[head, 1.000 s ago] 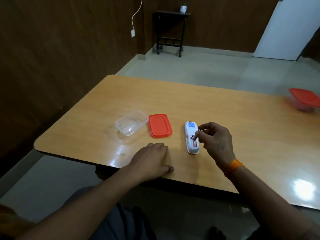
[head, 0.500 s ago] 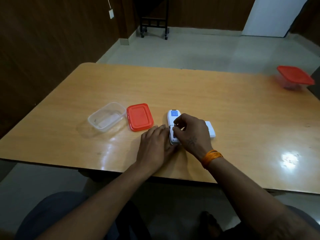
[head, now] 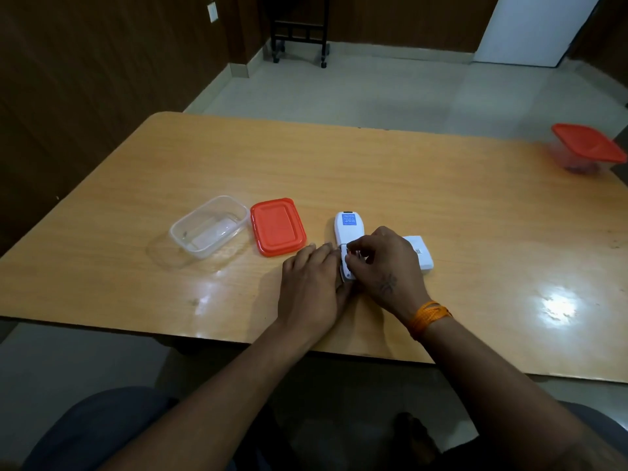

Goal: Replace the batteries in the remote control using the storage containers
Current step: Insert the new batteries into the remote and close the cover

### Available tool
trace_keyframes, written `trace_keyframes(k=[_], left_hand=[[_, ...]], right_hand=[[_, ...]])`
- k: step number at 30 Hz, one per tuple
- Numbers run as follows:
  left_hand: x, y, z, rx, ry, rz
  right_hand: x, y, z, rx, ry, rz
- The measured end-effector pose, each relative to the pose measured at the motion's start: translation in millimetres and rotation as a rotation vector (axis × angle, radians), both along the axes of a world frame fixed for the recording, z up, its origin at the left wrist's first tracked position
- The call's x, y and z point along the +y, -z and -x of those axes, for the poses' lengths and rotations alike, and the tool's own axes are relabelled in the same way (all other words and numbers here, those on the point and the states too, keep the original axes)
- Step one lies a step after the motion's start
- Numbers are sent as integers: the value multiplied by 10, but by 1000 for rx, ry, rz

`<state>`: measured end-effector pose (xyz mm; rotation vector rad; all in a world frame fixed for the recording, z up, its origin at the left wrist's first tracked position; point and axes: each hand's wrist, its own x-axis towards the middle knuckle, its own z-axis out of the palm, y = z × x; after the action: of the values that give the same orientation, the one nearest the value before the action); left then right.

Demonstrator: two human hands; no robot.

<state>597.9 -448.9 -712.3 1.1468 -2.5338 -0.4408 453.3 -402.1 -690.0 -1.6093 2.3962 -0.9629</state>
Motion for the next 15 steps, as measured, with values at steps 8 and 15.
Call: trace_keyframes(k=[8,15], left_hand=[[23,-56,-23,-2,-17,-29],[-148,-287,-35,33,8,-95]], right_hand=[[76,-7,-9,41,-64,-29],[130,-18,100,4,8,88]])
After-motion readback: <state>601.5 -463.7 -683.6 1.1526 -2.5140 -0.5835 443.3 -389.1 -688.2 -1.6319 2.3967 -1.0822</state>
